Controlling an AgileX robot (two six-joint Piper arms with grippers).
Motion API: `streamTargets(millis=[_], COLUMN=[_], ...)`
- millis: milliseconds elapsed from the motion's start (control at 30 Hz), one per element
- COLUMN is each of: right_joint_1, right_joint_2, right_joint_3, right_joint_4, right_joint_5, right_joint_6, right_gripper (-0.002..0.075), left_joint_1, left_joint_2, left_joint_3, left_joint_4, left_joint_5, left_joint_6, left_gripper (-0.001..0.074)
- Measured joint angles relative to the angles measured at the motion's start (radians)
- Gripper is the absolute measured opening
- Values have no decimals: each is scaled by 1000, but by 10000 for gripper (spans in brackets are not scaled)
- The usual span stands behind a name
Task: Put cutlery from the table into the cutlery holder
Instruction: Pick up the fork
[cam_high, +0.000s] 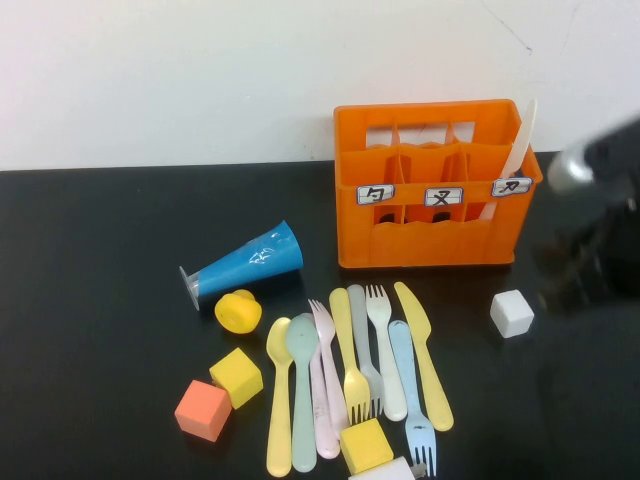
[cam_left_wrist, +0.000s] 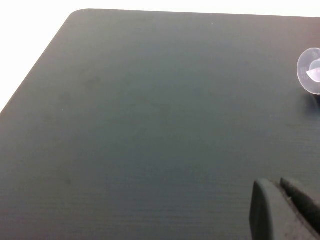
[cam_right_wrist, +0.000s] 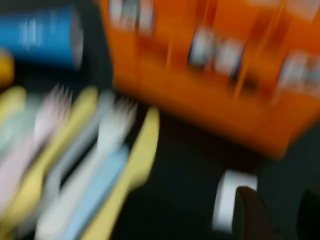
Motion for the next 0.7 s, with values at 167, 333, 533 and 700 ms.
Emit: streamTargets(millis=[167,333,533,700], right_joint_1=[17,97,207,277], right_joint_2=[-7,1,150,318], right_joint_3=[0,-18,-178,-343], right_joint_4=[22,29,26,22], right_joint_5=[287,392,597,683], right_joint_6=[-4,27,114,142], right_gripper=[210,210,277,362], left_joint_1=[0,0,0,0], left_joint_2=[0,0,0,0], left_joint_3=[0,0,0,0], left_joint_4=[0,0,0,0], left_joint_5=[0,0,0,0], left_joint_6=[0,0,0,2], left_gripper=[-1,-1,-1,-1])
